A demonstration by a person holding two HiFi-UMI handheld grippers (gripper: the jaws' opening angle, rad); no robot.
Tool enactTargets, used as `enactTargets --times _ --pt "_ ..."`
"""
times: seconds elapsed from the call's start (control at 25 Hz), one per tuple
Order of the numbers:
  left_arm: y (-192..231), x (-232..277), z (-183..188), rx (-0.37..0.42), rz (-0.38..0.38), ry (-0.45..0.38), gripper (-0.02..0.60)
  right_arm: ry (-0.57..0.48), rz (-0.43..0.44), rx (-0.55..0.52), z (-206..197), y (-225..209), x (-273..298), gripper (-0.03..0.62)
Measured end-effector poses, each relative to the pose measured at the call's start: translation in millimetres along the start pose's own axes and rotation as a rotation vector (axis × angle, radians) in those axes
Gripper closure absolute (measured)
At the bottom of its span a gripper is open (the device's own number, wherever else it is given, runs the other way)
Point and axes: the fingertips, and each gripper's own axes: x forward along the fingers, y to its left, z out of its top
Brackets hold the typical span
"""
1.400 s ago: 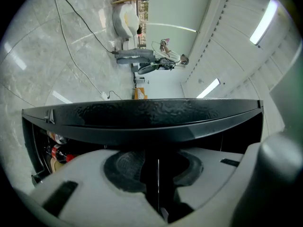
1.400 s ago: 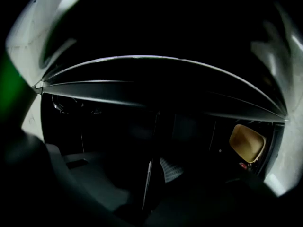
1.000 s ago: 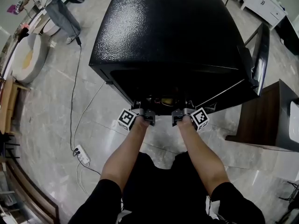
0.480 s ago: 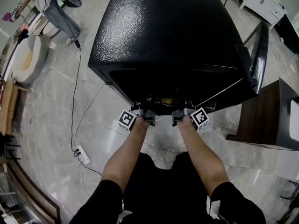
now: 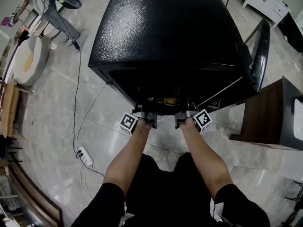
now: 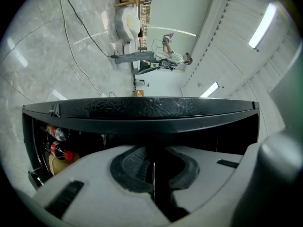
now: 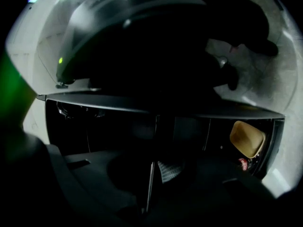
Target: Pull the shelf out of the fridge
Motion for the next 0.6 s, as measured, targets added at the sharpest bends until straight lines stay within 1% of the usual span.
enactTargets --times 0.28,0.44,0.6 --pt "-5.5 -13.1 -2.0 0.010 -0.011 0.004 0.546 0.006 -0.002 0.015 -2.7 0.8 -14.4 0.554" --pt "-2.1 -22.3 -2.5 -0.015 0.002 -0.002 0.546 0.010 -0.006 0.022 -5.4 1.5 -23.0 0.554" --pt "-2.4 -29.6 -4.1 -0.003 0.007 0.001 0.546 0.014 -0.013 0.026 -6.1 0.5 -30.8 0.554"
